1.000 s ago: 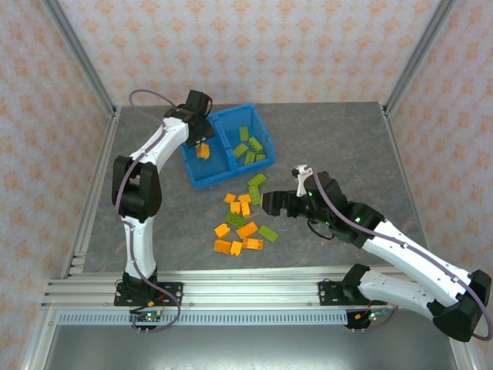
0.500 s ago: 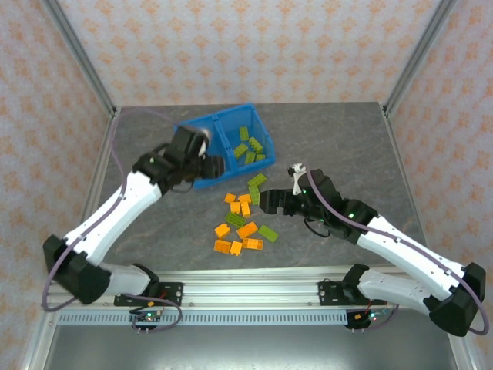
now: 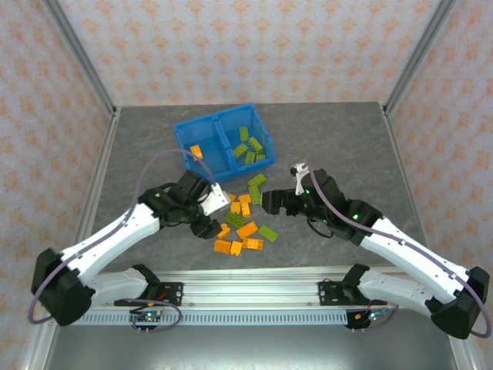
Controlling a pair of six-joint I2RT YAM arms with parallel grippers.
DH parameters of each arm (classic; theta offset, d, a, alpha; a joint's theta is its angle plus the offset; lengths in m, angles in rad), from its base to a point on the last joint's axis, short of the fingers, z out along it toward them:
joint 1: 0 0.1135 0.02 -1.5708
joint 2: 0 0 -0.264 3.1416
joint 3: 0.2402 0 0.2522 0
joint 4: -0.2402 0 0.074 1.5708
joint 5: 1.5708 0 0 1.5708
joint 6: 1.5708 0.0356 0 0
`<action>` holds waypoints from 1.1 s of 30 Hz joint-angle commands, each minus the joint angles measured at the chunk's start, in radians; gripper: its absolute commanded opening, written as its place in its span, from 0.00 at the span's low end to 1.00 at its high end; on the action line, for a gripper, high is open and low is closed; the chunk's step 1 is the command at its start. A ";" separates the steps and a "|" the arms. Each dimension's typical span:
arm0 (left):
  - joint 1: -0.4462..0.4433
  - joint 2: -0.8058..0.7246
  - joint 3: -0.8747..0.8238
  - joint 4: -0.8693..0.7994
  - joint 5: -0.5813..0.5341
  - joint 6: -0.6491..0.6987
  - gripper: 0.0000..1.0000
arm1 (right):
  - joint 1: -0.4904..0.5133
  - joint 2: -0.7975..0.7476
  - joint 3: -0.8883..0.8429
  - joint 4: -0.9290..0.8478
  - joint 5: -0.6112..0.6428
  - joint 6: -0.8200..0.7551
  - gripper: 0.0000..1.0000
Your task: Sort the legos into containers by color
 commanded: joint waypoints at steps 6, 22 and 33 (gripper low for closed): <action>-0.022 0.192 0.000 0.111 0.026 -0.034 0.74 | 0.004 -0.060 -0.025 -0.023 0.055 0.022 0.99; -0.058 0.361 0.013 0.152 -0.101 -0.075 0.59 | 0.004 0.004 -0.024 -0.160 -0.253 -0.125 0.99; -0.058 0.424 0.055 0.109 -0.051 -0.051 0.29 | 0.004 0.003 -0.069 -0.074 -0.249 -0.063 1.00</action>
